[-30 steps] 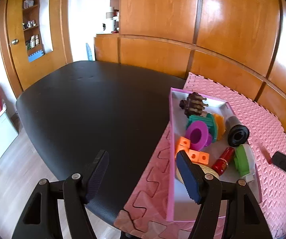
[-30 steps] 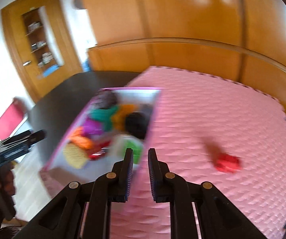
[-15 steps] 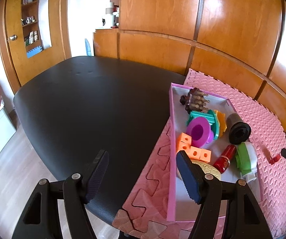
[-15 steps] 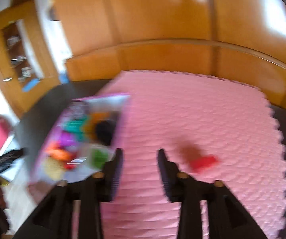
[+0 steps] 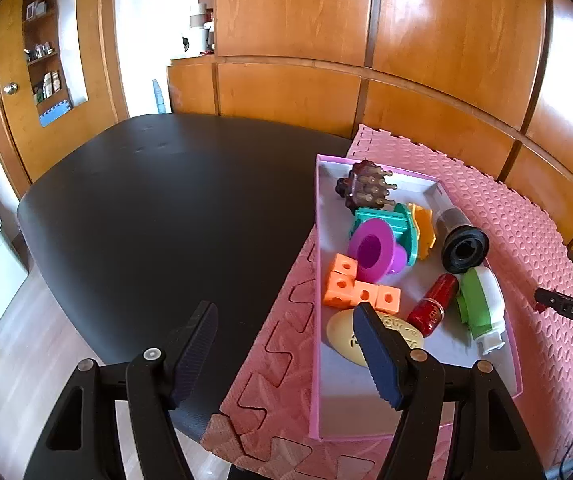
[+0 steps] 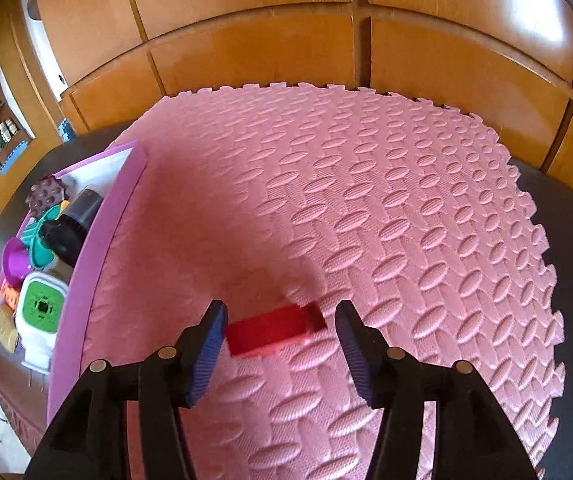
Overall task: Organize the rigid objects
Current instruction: 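Carry the red block into the box and release it with the right tool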
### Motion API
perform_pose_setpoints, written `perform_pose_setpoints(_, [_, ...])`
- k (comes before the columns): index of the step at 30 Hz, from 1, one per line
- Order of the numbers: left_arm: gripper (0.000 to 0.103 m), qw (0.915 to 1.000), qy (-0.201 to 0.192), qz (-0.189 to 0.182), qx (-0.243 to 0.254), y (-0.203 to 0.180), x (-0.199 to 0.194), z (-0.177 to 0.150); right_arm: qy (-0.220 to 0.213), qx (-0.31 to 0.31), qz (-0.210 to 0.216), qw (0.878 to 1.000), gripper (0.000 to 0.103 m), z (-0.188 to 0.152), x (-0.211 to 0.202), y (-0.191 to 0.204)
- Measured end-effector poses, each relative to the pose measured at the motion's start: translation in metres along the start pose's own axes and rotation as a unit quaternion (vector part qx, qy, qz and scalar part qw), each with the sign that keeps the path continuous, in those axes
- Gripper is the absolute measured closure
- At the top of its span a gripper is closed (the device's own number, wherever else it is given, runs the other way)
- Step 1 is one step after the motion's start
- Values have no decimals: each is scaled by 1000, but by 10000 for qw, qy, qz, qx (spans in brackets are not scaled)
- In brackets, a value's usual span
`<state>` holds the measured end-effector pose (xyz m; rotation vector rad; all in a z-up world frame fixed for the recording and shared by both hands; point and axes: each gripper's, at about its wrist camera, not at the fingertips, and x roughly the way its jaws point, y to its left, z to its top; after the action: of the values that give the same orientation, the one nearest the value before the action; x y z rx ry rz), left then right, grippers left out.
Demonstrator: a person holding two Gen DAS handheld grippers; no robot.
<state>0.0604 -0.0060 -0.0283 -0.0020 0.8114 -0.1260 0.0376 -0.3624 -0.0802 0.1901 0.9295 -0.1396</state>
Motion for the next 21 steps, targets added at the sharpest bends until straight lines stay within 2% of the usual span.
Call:
perform_pose_setpoints(2, [32,10000,-29,10,31,-2,-1,0,-142,-239,-224,9994,54,-1,-3,10])
perform_pose_setpoints(5, [32,10000,-21,34,24,-2,0,0,-389,-338,-79,9986,54,-1,-16,25])
perform_pose_setpoints(11, [32,10000,-49,79,-25,2,-4,-1,-727,-741,788,9915,54,0,-48,83])
perform_pose_setpoints(17, [30,9997,-144,162,-87,11,-11,-1,-719,-1401,1482,9763,54,-13,-58,152])
perform_pose_setpoints(21, [30,9997,-146,173,-112,15,-12,-3,-549,-1689,1693,9694,54,-25,-53,189])
